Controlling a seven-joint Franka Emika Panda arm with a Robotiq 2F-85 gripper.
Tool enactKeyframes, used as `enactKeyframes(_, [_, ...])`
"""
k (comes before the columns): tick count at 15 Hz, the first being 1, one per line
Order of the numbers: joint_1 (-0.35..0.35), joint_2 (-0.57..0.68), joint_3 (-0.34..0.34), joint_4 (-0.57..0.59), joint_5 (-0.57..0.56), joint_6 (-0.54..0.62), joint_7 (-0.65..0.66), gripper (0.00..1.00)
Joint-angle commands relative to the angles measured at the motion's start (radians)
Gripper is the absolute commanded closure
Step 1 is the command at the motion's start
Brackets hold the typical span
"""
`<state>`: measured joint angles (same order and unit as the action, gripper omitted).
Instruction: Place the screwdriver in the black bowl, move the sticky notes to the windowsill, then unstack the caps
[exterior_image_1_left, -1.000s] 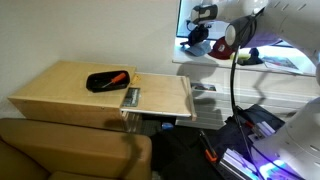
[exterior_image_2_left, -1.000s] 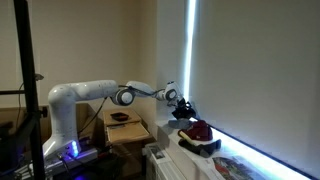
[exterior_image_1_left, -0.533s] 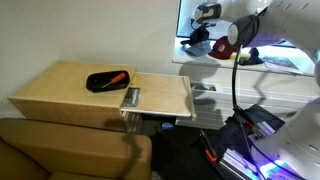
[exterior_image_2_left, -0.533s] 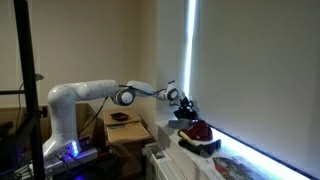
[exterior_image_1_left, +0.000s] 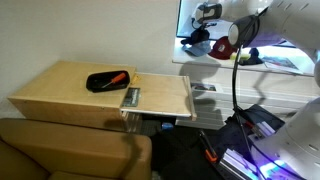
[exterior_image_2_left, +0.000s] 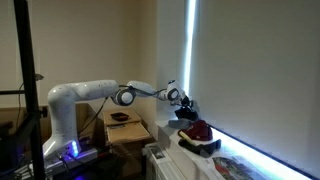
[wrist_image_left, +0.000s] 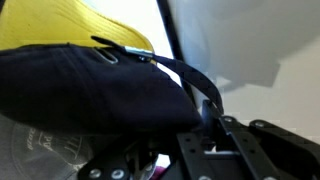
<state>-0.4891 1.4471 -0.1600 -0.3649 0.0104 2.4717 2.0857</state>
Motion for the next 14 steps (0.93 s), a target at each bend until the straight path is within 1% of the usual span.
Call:
enactKeyframes(1, [-0.010,-0.015,0.000,-0.019,0.014,0.015,-0.002,0.42])
enactKeyframes(2, [-0.012,-0.015,-0.001,-0.019,0.013,0.016,-0.001,0.37])
enactKeyframes(5, [-0.018,-0.015,-0.005,-0.020,0.012,0.017,0.014,0.14])
enactKeyframes(7, [-0.021,-0.015,-0.007,-0.020,0.011,0.019,0.020,0.02])
enactKeyframes(8, [-0.022,-0.014,-0.008,-0.019,0.010,0.022,0.023,0.00])
enactKeyframes(12, [-0.026,-0.006,-0.003,-0.010,0.014,0.070,0.020,0.00])
enactKeyframes(14, [-0.034,0.007,0.016,0.000,0.027,0.171,-0.009,0.00])
